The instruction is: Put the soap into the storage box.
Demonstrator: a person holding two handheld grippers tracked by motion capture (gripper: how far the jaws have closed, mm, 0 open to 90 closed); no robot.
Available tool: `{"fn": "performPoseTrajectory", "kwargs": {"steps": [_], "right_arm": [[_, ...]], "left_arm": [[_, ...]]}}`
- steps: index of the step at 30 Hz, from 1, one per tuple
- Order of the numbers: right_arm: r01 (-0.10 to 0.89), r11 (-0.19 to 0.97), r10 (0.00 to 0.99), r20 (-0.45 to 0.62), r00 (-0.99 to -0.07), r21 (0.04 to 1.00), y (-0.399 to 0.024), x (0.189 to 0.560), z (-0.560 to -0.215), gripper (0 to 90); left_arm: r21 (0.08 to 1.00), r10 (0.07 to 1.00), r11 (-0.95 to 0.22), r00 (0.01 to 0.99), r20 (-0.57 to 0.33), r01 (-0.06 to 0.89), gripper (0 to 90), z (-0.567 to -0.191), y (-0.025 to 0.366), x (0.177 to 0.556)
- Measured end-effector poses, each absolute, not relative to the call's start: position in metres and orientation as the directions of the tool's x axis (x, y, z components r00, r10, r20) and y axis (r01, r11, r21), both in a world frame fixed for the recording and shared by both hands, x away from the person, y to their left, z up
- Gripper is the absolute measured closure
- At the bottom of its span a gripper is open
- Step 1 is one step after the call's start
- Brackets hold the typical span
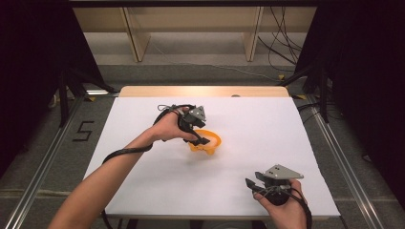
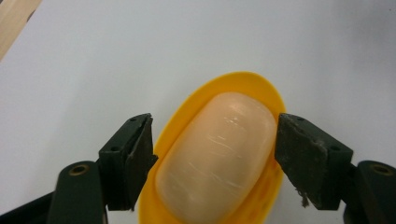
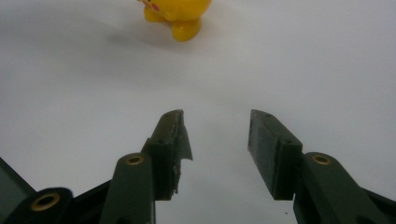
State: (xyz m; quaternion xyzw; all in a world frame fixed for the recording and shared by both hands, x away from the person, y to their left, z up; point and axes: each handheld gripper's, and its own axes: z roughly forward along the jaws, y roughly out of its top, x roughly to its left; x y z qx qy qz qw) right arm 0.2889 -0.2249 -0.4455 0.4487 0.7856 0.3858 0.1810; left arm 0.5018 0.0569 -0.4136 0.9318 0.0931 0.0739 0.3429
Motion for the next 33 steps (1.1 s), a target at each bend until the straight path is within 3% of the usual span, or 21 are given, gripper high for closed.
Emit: {"fn": "performPoseTrajectory", "kwargs": {"steps": [13,17,22,33], "right_arm": [[0.568,0.296,0.846,0.066,-0.529,0.768,-0.225,0.289,-0.445,55.4],[0.595,0.277,0.855,0.089,-0.510,0.754,-0.222,0.286,-0.445,55.4],[0.552,0.313,0.841,0.045,-0.539,0.773,-0.224,0.290,-0.447,55.4],[0.598,0.274,0.852,0.098,-0.514,0.753,-0.219,0.290,-0.446,55.2]], "left_arm": [[0.686,0.261,-0.716,0.961,0.087,0.132,24.0,-0.393,0.083,0.475],[0.713,0.323,-0.678,0.944,0.070,0.179,23.9,-0.393,0.101,0.463],[0.752,0.438,-0.601,0.898,0.027,0.271,23.5,-0.398,0.132,0.445],[0.742,0.510,-0.566,0.860,-0.026,0.359,22.1,-0.429,0.183,0.406]]}}
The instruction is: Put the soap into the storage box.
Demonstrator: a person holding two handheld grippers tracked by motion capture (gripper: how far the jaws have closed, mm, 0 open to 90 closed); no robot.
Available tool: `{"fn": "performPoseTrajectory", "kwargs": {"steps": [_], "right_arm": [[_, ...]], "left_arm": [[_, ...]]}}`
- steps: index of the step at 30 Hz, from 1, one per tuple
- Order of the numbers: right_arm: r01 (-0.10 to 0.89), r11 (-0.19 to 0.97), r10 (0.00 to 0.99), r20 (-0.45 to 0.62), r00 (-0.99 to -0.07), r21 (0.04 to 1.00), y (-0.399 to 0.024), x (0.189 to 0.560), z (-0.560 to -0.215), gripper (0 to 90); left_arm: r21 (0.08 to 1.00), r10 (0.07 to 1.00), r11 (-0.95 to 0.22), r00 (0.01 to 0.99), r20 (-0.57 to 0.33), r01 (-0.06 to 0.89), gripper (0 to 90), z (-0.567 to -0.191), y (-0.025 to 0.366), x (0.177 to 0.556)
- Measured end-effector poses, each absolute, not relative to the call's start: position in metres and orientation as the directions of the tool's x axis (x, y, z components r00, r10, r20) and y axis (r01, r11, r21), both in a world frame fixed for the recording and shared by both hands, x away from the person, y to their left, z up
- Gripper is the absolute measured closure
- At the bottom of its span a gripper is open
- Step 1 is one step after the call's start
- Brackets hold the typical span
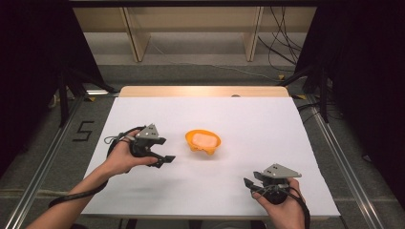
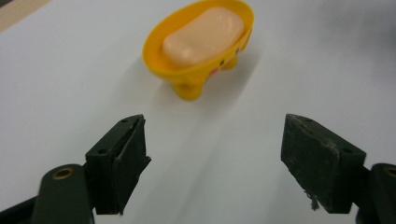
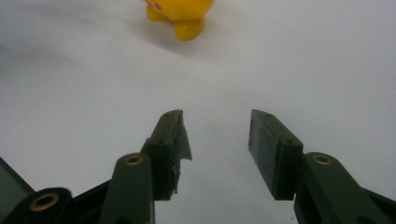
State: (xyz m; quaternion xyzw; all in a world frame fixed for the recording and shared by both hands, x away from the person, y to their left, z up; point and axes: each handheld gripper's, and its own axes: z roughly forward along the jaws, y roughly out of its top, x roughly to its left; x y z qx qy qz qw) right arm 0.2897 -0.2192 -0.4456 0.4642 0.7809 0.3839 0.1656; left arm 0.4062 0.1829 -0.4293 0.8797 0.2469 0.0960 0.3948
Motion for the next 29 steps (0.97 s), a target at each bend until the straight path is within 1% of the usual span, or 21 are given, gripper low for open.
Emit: {"fn": "performPoseTrajectory", "kwargs": {"steps": [1,2,4,5,6,7,8,10,11,12,13,14,16,17,18,19,20,21,24,27,29], "right_arm": [[0.556,0.318,0.840,0.044,-0.542,0.768,-0.221,0.293,-0.446,55.1],[0.572,0.303,0.841,0.070,-0.537,0.762,-0.219,0.293,-0.446,55.1],[0.569,0.304,0.838,0.070,-0.541,0.765,-0.219,0.294,-0.446,55.1],[0.559,0.313,0.836,0.057,-0.546,0.768,-0.219,0.294,-0.446,55.1],[0.573,0.306,0.837,0.073,-0.543,0.760,-0.218,0.294,-0.446,55.1],[0.548,0.326,0.832,0.042,-0.554,0.770,-0.218,0.296,-0.447,55.1],[0.570,0.310,0.834,0.070,-0.547,0.761,-0.217,0.295,-0.446,55.0],[0.564,0.311,0.836,0.062,-0.546,0.765,-0.217,0.296,-0.446,55.0],[0.569,0.314,0.835,0.064,-0.547,0.760,-0.216,0.296,-0.446,55.0],[0.545,0.330,0.827,0.042,-0.560,0.771,-0.216,0.298,-0.447,55.0],[0.557,0.331,0.825,0.053,-0.562,0.762,-0.216,0.298,-0.446,55.0],[0.557,0.331,0.825,0.053,-0.562,0.762,-0.216,0.298,-0.446,55.0],[0.569,0.325,0.825,0.068,-0.562,0.756,-0.215,0.298,-0.446,54.9],[0.574,0.318,0.829,0.072,-0.555,0.755,-0.214,0.297,-0.446,54.9],[0.556,0.335,0.821,0.054,-0.569,0.760,-0.215,0.299,-0.446,54.9],[0.562,0.331,0.818,0.066,-0.571,0.758,-0.214,0.299,-0.446,54.9],[0.562,0.331,0.818,0.066,-0.571,0.758,-0.214,0.299,-0.446,54.9],[0.555,0.338,0.813,0.062,-0.580,0.760,-0.213,0.300,-0.445,54.9],[0.545,0.344,0.802,0.062,-0.594,0.765,-0.211,0.302,-0.445,54.9],[0.541,0.354,0.796,0.058,-0.602,0.763,-0.208,0.306,-0.446,54.9],[0.554,0.349,0.798,0.070,-0.599,0.756,-0.207,0.307,-0.446,54.9]], "left_arm": [[0.743,0.528,-0.553,0.848,-0.038,0.377,22.1,-0.436,0.190,0.401],[0.738,0.534,-0.553,0.845,-0.041,0.386,22.0,-0.439,0.194,0.398],[0.732,0.534,-0.563,0.845,-0.032,0.384,22.0,-0.441,0.198,0.396],[0.726,0.546,-0.561,0.837,-0.037,0.398,22.0,-0.443,0.202,0.393],[0.720,0.551,-0.565,0.834,-0.035,0.403,22.0,-0.445,0.205,0.391],[0.718,0.574,-0.552,0.818,-0.042,0.424,22.1,-0.449,0.211,0.385],[0.720,0.594,-0.526,0.801,-0.069,0.452,22.1,-0.452,0.213,0.381],[0.713,0.603,-0.530,0.795,-0.064,0.460,22.2,-0.454,0.216,0.378],[0.708,0.639,-0.506,0.766,-0.077,0.493,22.3,-0.459,0.221,0.371],[0.708,0.639,-0.506,0.766,-0.077,0.493,22.4,-0.459,0.221,0.371],[0.705,0.667,-0.472,0.737,-0.105,0.528,22.4,-0.464,0.227,0.363],[0.705,0.667,-0.472,0.737,-0.105,0.528,22.7,-0.464,0.227,0.363],[0.711,0.702,-0.426,0.700,-0.130,0.559,23.5,-0.471,0.238,0.351],[0.710,0.710,-0.429,0.695,-0.117,0.559,23.8,-0.472,0.241,0.347],[0.698,0.718,-0.444,0.689,-0.098,0.561,23.8,-0.473,0.244,0.343],[0.699,0.731,-0.443,0.678,-0.081,0.561,23.9,-0.474,0.246,0.338],[0.699,0.731,-0.443,0.678,-0.081,0.561,24.1,-0.474,0.246,0.338],[0.696,0.742,-0.451,0.668,-0.055,0.558,24.3,-0.473,0.251,0.330],[0.712,0.751,-0.437,0.658,-0.047,0.550,24.4,-0.469,0.258,0.323],[0.725,0.769,-0.404,0.637,-0.061,0.558,24.6,-0.468,0.262,0.319],[0.723,0.767,-0.407,0.639,-0.061,0.558,24.7,-0.468,0.264,0.319]]}}
